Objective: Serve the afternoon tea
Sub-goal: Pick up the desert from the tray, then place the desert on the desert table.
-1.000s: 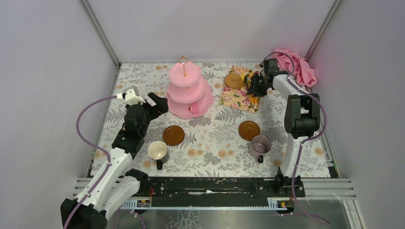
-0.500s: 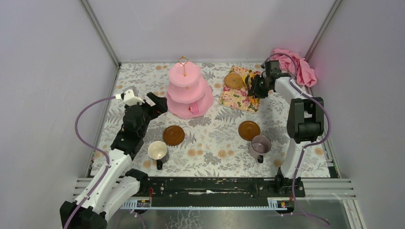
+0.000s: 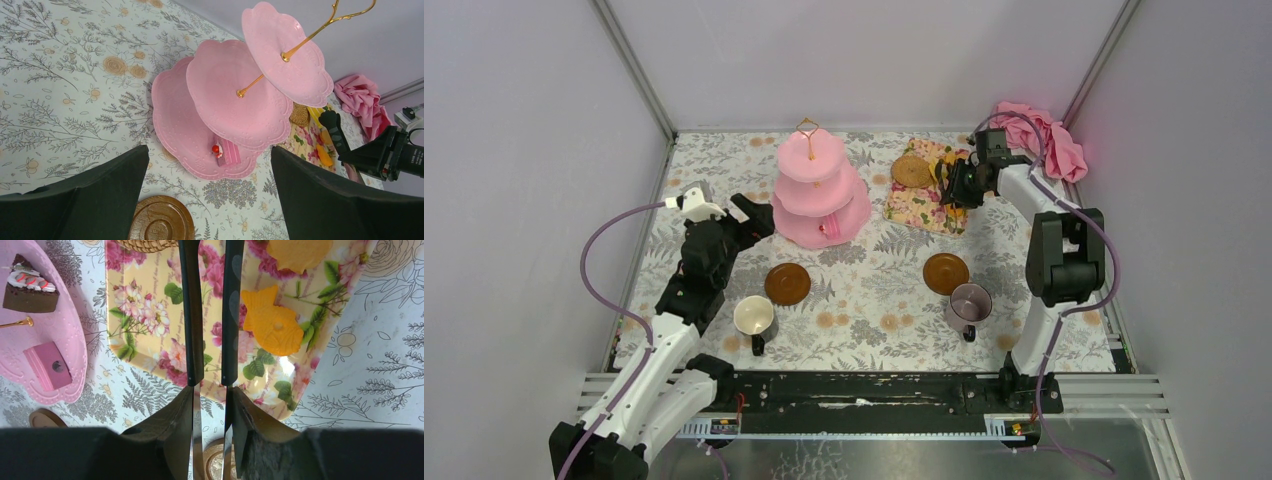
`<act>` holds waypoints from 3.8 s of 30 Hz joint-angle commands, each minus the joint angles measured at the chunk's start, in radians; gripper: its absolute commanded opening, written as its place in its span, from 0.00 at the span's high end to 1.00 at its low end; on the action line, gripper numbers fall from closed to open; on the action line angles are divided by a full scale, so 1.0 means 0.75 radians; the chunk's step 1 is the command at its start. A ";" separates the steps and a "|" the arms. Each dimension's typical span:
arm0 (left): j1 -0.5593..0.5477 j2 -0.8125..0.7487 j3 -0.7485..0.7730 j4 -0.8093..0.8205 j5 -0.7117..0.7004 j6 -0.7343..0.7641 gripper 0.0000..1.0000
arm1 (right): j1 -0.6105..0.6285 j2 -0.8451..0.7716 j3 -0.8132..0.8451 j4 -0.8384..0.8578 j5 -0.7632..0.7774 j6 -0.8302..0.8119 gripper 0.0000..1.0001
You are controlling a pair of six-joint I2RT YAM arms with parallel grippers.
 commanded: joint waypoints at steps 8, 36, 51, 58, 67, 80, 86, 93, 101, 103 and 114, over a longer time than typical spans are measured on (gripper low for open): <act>-0.005 -0.009 -0.003 0.058 -0.021 0.003 0.00 | 0.036 -0.159 -0.048 0.039 0.054 -0.016 1.00; -0.005 0.010 0.006 0.063 -0.037 0.010 0.00 | 0.116 -0.324 -0.151 0.030 0.169 -0.033 1.00; -0.005 -0.023 -0.013 0.060 -0.060 0.008 0.00 | 0.425 -0.625 -0.327 -0.005 0.371 0.047 1.00; -0.005 -0.024 -0.016 0.063 -0.059 -0.002 0.00 | 0.695 -0.758 -0.460 -0.012 0.537 0.153 1.00; -0.004 -0.037 -0.024 0.061 -0.061 0.008 0.00 | 1.042 -0.811 -0.577 0.013 0.724 0.310 1.00; -0.005 -0.038 -0.022 0.051 -0.070 0.020 0.00 | 1.403 -0.572 -0.423 0.102 0.893 0.352 1.00; -0.005 -0.029 -0.021 0.051 -0.070 0.019 0.00 | 1.459 -0.484 -0.367 0.185 0.902 0.326 1.00; -0.005 -0.022 -0.018 0.051 -0.070 0.022 0.00 | 1.485 -0.391 -0.314 0.273 0.871 0.301 1.00; -0.005 -0.019 -0.018 0.051 -0.069 0.024 0.00 | 1.486 -0.316 -0.295 0.376 0.849 0.280 1.00; -0.005 -0.015 -0.017 0.051 -0.068 0.024 0.00 | 1.486 -0.294 -0.283 0.385 0.845 0.273 1.00; -0.005 -0.013 -0.015 0.051 -0.063 0.026 0.00 | 1.485 -0.214 -0.265 0.475 0.845 0.256 1.00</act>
